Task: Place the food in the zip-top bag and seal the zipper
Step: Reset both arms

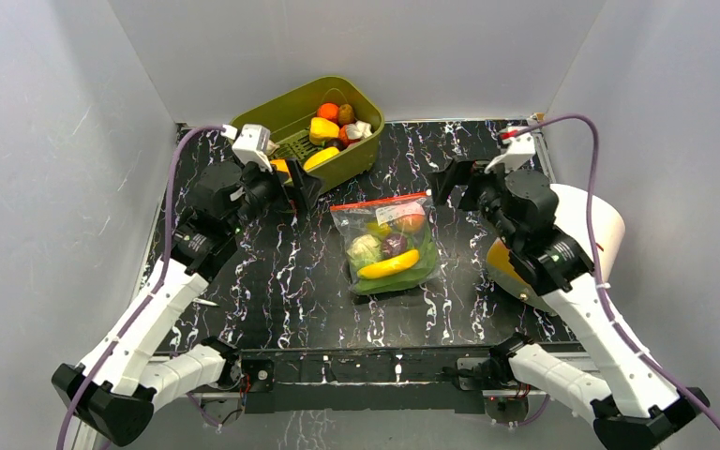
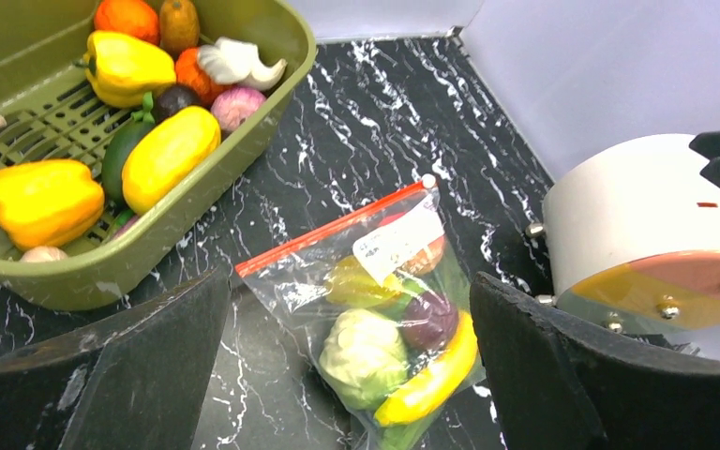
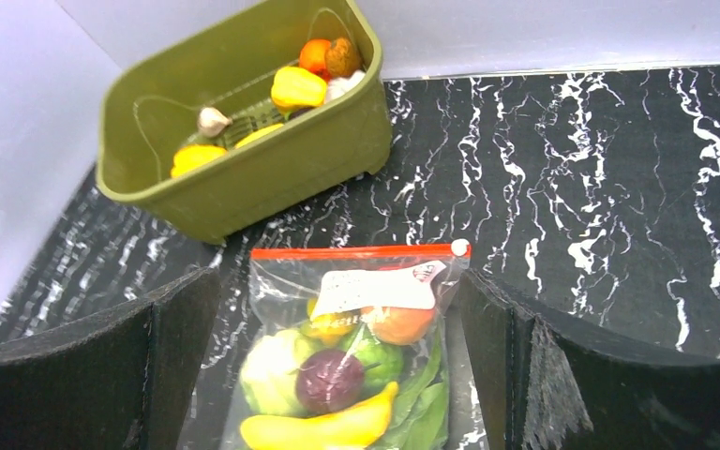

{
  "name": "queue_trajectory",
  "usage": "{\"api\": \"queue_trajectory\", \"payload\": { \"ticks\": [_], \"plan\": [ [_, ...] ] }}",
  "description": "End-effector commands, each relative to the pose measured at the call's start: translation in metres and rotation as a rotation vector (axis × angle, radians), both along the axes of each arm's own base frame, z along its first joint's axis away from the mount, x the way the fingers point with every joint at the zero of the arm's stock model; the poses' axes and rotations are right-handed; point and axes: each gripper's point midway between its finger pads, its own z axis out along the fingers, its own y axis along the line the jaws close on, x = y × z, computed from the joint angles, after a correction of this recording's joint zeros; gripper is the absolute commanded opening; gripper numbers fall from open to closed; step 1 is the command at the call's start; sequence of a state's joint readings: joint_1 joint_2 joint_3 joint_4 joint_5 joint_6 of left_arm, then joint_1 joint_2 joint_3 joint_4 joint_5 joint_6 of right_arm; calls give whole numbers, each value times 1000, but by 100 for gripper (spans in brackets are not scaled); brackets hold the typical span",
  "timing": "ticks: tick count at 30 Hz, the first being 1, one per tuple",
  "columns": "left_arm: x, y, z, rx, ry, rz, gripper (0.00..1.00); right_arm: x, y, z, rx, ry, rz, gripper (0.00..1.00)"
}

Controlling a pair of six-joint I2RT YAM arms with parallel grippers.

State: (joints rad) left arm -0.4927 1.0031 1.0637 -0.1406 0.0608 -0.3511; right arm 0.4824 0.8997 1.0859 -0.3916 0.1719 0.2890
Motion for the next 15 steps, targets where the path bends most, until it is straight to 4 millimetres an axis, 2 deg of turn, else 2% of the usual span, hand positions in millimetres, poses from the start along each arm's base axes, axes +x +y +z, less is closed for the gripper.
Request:
{"api": "queue_trajectory", "payload": {
  "ticks": [1, 4, 8, 15],
  "plan": [
    [-8, 3, 45, -55, -90, -6, 98, -13, -8, 33, 145, -44, -44, 98],
    [-11, 5, 46, -63, -92, -3, 98, -18, -7, 26, 176, 1, -42, 98],
    [-9, 8, 31, -52, -67, 19, 98, -20, -2, 8, 223, 64, -44, 98],
    [-5, 10, 6, -17, -20, 38, 98, -20, 4, -3, 257, 109, -31, 98]
  ]
}}
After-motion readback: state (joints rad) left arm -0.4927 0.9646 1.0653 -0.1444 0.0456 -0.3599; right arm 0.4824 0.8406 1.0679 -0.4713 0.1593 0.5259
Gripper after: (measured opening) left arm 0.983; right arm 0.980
